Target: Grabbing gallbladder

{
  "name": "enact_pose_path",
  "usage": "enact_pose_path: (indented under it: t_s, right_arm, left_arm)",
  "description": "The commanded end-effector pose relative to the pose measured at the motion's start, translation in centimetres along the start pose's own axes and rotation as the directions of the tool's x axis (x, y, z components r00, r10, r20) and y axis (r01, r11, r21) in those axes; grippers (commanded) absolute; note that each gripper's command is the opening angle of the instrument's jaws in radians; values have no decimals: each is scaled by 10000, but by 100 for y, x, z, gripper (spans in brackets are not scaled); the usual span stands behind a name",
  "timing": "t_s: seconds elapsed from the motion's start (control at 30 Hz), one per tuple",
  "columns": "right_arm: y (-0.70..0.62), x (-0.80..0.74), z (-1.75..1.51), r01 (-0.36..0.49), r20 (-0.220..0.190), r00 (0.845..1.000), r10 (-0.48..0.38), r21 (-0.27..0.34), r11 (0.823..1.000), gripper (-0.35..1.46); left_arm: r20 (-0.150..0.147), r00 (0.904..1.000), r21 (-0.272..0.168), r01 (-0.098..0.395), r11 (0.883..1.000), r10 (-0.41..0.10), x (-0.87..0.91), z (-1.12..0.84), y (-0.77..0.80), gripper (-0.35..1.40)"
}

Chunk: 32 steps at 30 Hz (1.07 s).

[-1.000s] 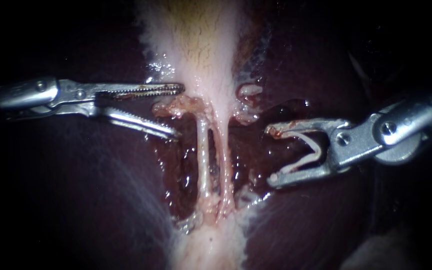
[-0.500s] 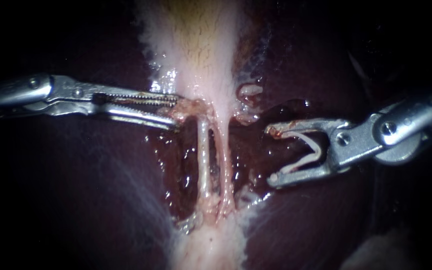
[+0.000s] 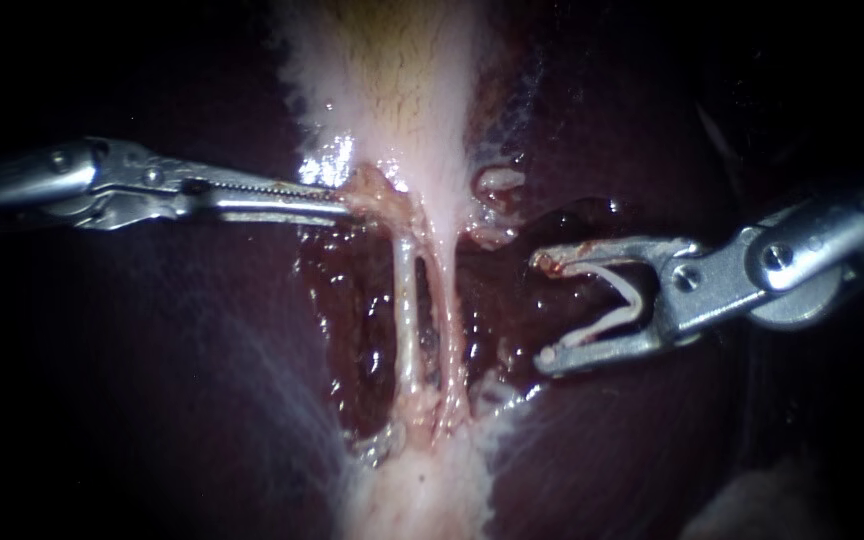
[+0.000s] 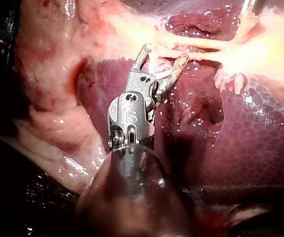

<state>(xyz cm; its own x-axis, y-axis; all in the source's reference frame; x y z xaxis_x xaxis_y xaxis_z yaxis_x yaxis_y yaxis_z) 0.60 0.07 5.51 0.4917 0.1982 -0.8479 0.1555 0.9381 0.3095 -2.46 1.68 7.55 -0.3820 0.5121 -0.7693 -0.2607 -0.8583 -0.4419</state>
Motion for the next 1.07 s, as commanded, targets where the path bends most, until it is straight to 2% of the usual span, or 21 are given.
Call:
enact_pose_path:
  t_s: [0.03, 0.27, 0.47, 0.67, 1.07]
  right_arm:
    - [0, 0, 0, 0, -1, 10000, 0, -2, 10000, 49]
    - [-1, 0, -1, 4, -3, 10000, -4, 5, 10000, 49]
    - [0, -1, -1, 4, -2, 10000, -4, 4, 10000, 49]
    - [0, -1, -1, 4, -2, 10000, -4, 5, 10000, 49]
    - [-1, -1, -1, 4, -3, 10000, -4, 5, 10000, 49]
  left_arm:
    - [142, 9999, -14, 7, 10000, -7, 3, -2, 1, -35]
    - [110, 9996, -123, 269, 9996, -268, 36, -34, 4, -35]
    - [-297, 9985, -156, 451, 9989, -455, 59, -60, 7, -35]
    - [-349, 9981, -132, 502, 9987, -506, 65, -70, 8, -35]
    - [-348, 9981, -114, 495, 9987, -499, 62, -70, 7, -35]
